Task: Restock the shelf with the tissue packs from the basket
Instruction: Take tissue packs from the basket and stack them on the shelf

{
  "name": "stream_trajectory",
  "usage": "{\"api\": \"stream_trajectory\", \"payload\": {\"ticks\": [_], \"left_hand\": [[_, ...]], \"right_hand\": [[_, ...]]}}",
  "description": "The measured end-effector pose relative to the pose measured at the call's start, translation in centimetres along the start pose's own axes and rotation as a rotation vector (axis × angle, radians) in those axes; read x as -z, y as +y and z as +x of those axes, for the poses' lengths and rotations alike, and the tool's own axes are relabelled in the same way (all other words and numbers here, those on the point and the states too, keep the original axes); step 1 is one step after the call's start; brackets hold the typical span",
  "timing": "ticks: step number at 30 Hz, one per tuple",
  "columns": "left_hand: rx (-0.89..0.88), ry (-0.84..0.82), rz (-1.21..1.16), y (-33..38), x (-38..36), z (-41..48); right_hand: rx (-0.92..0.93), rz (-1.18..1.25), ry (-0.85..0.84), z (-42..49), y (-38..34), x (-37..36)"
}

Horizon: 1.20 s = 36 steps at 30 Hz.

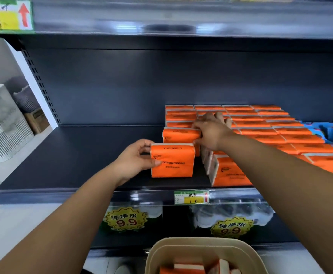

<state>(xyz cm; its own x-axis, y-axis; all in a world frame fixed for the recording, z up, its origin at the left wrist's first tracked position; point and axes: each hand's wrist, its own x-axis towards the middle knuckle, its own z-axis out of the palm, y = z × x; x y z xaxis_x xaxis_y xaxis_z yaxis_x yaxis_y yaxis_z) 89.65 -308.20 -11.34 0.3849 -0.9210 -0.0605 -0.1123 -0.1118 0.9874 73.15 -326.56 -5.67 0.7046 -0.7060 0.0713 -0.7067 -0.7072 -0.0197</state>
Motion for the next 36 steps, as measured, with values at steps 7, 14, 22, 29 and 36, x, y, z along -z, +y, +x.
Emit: {"api": "stream_trajectory", "payload": {"ticks": [7, 14, 22, 29, 36], "left_hand": [[0.007, 0.022, 0.041, -0.1, -0.9, 1.4], [-0.034, 0.124, 0.075, -0.2, -2.6, 2.9], [-0.093, 0.275, 0.178, -1.6, -5.2, 4.6], [-0.026, 0.343, 0.225, -1.2, -7.4, 4.9], [-0.021, 0.206, 0.362, -1.3, -6.8, 4.8]], "right_hand": [[-0.028, -0.164, 0.102, 0.7, 0.3, -0.8], [-0.009, -0.112, 0.123, 0.7, 0.7, -0.2], [-0.069, 0.115, 0.18, -1.1, 2.2, 1.6], [0.157, 0.02, 0.046, -2.7, 2.8, -0.1], [0.184, -0.02, 0.044, -3.2, 2.8, -0.4]]}}
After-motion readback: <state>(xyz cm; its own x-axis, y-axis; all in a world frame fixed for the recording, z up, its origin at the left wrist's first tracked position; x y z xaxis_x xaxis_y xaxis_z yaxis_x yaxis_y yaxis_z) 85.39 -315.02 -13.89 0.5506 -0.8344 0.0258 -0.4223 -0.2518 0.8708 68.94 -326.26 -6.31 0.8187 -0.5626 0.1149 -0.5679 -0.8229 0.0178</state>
